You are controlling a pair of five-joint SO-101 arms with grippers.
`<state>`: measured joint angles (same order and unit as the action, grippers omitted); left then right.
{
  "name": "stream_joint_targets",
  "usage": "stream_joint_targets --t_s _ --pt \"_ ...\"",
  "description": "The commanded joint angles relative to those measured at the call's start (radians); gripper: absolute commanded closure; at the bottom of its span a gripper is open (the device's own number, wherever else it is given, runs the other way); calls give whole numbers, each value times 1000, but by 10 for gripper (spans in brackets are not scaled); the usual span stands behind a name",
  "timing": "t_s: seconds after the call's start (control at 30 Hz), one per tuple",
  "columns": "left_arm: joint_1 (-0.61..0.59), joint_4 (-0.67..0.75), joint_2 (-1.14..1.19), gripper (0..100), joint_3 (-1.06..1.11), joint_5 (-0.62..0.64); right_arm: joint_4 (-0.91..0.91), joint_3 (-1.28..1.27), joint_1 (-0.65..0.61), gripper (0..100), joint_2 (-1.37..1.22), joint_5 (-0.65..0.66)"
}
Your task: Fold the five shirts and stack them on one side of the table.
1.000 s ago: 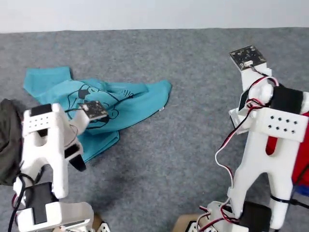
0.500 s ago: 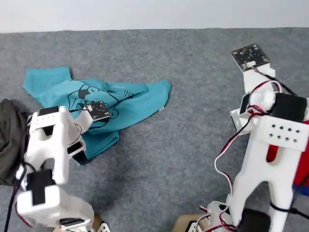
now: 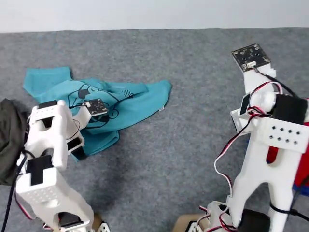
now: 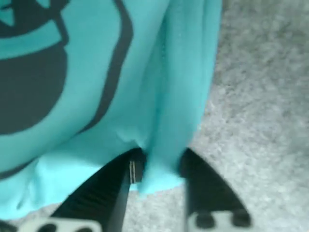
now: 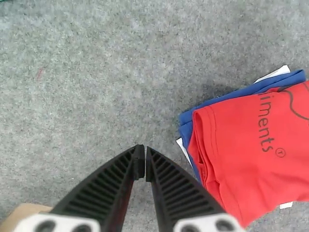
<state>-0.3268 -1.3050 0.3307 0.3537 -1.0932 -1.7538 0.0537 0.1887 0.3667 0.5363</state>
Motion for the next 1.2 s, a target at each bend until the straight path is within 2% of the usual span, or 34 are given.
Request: stream_joint_targets --t_s 0.0,0.17,0.33,0.57,0.67,0.8,0.97,1.1,1.17 --pt "14 -46 20 998 -56 2 -36 5 13 988 38 -9" --pt "61 -267 -97 997 -214 98 -36 5 13 988 38 -11" --pt "189 -397 -330 998 -303 236 -36 5 12 988 38 -11" --pt "379 -411 -612 998 -312 629 -36 -101 5 988 53 -11" --pt "384 -411 -641 998 -312 809 -28 -192 10 988 107 -12" --pt "324 -419 -651 998 -320 1007 -25 -321 4 988 211 -11" --pt "308 -451 -701 998 -461 1008 -1 -483 -2 988 360 -5" --pt "308 -450 -830 998 -524 888 56 -620 -45 988 475 -5" --pt "258 -450 -899 998 -518 833 70 -669 -71 988 524 -5"
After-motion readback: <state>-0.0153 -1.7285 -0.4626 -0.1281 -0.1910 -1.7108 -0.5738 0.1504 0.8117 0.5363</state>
